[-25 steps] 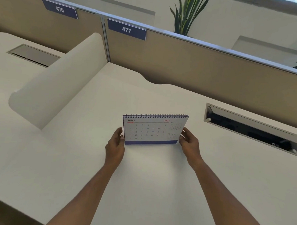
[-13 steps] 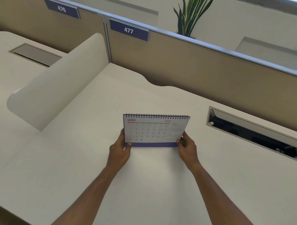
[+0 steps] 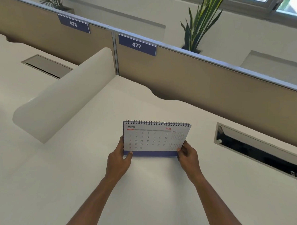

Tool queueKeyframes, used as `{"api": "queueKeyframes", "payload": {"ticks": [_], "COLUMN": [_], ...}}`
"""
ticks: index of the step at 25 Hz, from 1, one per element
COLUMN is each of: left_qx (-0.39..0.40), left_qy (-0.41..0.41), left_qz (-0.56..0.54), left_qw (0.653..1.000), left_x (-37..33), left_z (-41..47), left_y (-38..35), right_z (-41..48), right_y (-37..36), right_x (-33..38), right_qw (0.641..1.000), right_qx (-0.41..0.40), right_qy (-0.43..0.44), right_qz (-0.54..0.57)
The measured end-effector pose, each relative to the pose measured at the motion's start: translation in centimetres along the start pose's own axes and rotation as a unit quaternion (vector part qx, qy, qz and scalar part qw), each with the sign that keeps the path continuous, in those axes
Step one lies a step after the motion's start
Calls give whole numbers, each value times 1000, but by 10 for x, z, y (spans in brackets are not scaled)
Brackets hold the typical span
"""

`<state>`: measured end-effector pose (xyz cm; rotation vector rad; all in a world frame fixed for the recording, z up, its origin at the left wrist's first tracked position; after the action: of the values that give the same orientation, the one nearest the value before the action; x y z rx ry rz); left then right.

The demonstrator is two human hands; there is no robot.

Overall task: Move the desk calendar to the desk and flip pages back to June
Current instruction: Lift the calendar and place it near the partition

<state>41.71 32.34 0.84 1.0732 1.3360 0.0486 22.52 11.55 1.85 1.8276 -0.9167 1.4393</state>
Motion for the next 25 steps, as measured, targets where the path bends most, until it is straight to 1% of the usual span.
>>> {"api": "queueKeyframes", "payload": {"ticks": [3,11,14,18,25], "left_qx": [-13,-49,-50,-54,-92], "left_qy": [1,-7,-7,19,26], "left_qz": [-6,-21,-24,-28,-5], "left_qw": [1000,999,998,998,995], "left_x": [-4,-5,-5,-2,20], "left_z": [22,97,126,166,201], "left_y": [14,52,56,60,55], "right_z": [24,97,124,160,202], "right_y": [-16,-72,-86,-101,-129], "right_x": [11,49,54,57,53], "right_qw": [1000,998,998,997,995], "right_qx": [8,47,42,38,73], "right_qy": [9,30,27,27,25], "right_qz": [2,-33,-41,-56,-70]}}
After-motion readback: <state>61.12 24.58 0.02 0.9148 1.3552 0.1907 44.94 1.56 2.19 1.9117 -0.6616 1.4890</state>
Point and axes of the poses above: each hand's wrist, its own z-axis towards the middle knuckle, its own y-axis out of the back of the hand, x = y × z, the point moved 2 cm from there along z, towards the middle knuckle, and after that the axes turned 14 degrees about z, right-handed, at the moved point
